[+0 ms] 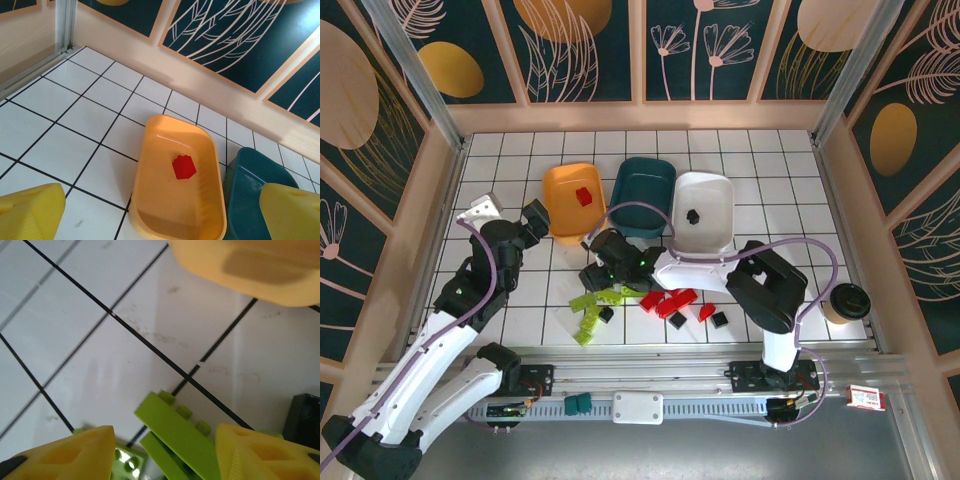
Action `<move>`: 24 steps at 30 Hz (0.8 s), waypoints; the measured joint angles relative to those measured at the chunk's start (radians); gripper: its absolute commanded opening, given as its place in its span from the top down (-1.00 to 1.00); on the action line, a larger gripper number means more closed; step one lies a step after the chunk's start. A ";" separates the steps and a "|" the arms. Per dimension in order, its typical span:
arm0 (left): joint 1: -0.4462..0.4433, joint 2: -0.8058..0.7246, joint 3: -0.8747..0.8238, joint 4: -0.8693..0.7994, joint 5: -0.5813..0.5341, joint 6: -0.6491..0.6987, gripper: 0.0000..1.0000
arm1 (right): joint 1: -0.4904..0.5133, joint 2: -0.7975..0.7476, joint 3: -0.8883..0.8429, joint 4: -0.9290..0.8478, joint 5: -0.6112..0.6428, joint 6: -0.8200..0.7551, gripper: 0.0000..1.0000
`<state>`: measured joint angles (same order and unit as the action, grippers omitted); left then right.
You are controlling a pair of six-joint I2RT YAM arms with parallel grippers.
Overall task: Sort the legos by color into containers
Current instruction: Pick up the lego from the bottom-center of the table.
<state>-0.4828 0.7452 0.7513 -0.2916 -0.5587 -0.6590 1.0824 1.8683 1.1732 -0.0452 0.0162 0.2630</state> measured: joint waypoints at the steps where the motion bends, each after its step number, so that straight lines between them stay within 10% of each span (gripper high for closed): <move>1: 0.000 0.000 0.000 0.000 0.000 0.000 -0.98 | 0.001 0.000 0.000 -0.020 0.006 -0.001 -0.11; 24: 0.000 0.015 -0.041 0.013 0.032 -0.023 -0.98 | 0.050 -0.039 -0.043 -0.199 0.013 -0.057 0.07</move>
<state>-0.4828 0.7605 0.7105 -0.2783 -0.5270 -0.6819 1.1328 1.8294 1.1301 -0.2440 0.0288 0.2058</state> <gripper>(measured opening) 0.987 0.454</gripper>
